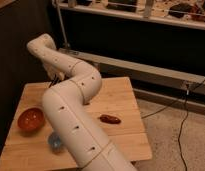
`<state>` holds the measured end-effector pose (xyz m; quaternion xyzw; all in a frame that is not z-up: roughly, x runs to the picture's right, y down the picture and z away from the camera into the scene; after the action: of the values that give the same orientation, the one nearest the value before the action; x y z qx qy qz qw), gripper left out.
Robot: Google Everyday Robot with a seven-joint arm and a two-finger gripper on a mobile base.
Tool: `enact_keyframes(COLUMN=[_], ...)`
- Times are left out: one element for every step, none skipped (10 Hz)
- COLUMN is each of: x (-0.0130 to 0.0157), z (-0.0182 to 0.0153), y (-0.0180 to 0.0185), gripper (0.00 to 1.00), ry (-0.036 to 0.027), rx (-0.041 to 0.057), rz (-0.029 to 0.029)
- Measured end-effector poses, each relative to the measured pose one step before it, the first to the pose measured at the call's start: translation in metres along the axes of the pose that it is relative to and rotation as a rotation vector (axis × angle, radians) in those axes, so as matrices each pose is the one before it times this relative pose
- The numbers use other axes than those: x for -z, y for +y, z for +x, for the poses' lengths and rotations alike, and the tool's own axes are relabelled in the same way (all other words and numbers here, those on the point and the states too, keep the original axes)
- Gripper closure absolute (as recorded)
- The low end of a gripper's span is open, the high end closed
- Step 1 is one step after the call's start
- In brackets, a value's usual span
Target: Place the eraser on the white sponge
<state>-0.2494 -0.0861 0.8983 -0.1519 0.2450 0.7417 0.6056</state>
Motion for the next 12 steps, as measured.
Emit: enact_keyframes(x=[0.01016,0.00886,0.00714,0.00433,0.00143,0.00218,-0.00087,-0.00148,-0.00553,-0.00427,-0.00602,-0.00791], z=[-0.00578,-0.00377,0.00007,0.00182,0.00225,0.00314,0.00263,0.00290,0.00691,0.00536,0.00661,0.00832], y=[-0.01516,-0.01748,-0.01912,-0.01623,-0.01422,-0.02109,-0.01712,-0.01039,-0.01426,-0.00708,-0.00637,-0.00478], gripper=[1.00,1.00,1.00,1.00,1.00,1.00,1.00,1.00,1.00,1.00,1.00,1.00], ry=[-0.00324,0.00008,0.00704,0.00796,0.00583,0.00113,-0.00829,-0.00485,-0.00383,0.00151,0.00205,0.00367], rx=[-0.02013,-0.01744,-0.01097,-0.00574,-0.00341,-0.00017,0.00891,0.00685,0.00880,0.00393,0.00624,0.01048], rz=[-0.00714,-0.00534,-0.00607,-0.00518,-0.00071,0.00107,0.00886,0.00530,0.00561,0.00116,0.00043,0.00019])
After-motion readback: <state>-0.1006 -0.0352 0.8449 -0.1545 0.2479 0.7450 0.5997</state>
